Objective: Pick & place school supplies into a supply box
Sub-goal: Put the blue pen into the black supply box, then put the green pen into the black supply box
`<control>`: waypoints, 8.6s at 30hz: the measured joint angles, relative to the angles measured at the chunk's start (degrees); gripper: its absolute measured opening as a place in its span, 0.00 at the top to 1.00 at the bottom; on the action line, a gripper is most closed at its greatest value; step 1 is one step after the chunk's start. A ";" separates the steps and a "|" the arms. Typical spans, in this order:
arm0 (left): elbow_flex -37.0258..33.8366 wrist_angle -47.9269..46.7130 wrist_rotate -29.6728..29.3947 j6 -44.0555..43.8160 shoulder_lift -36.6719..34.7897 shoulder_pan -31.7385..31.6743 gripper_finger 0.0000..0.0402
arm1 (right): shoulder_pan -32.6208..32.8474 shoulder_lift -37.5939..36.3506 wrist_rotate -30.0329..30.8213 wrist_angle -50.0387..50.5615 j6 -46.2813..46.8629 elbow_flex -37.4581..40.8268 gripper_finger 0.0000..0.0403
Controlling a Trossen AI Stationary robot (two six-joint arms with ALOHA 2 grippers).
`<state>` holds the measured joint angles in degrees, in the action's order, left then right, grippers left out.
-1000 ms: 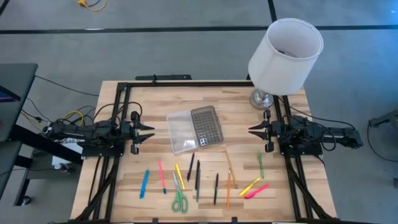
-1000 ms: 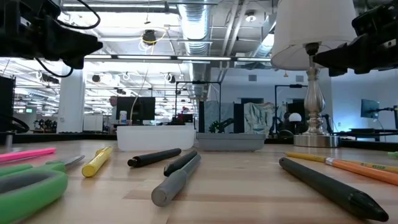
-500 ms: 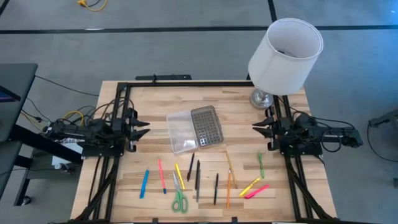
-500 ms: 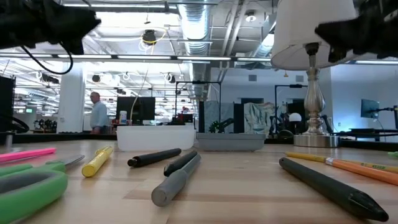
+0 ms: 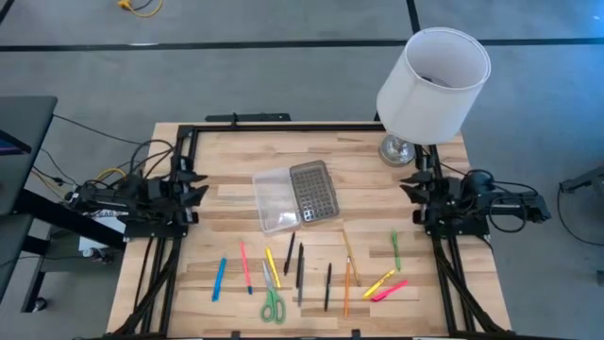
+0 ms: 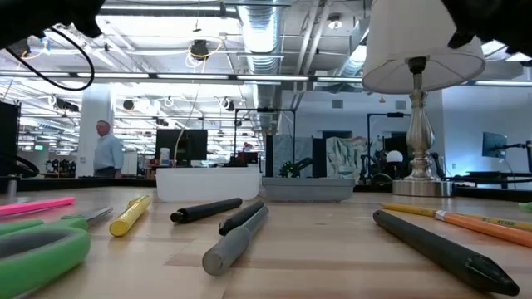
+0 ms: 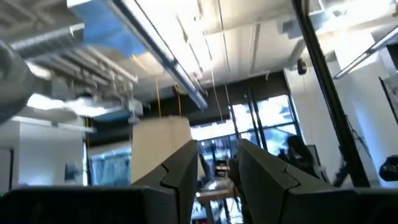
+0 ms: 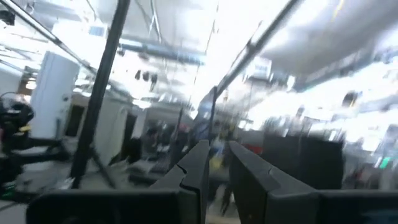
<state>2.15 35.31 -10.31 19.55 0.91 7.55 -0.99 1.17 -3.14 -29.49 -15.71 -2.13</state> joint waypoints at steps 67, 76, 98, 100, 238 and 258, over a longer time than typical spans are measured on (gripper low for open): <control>35.25 -39.25 -10.85 -42.44 59.22 21.48 0.73 | -0.97 57.69 0.17 10.20 0.66 -33.16 0.87; 42.35 -54.63 -19.98 -69.42 73.11 33.21 0.73 | -0.90 59.61 0.17 10.51 0.69 -33.12 0.87; 61.27 -94.98 -1.05 -108.17 93.92 39.95 0.73 | 0.00 60.06 0.07 11.05 3.27 -33.16 0.87; 61.27 -95.41 0.00 -109.53 93.92 39.98 0.72 | 0.00 60.06 0.09 11.05 3.27 -33.16 0.87; 51.67 -63.57 -12.60 -67.44 89.22 -7.45 0.83 | 3.12 60.04 0.17 21.79 7.18 -33.11 0.87; 51.65 -62.29 -12.72 -46.24 88.67 -0.24 0.56 | 7.32 60.04 6.75 34.11 21.19 -33.11 0.87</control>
<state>53.80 -26.98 -23.03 -26.69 89.58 7.31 6.32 61.21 3.61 4.62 5.48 -35.24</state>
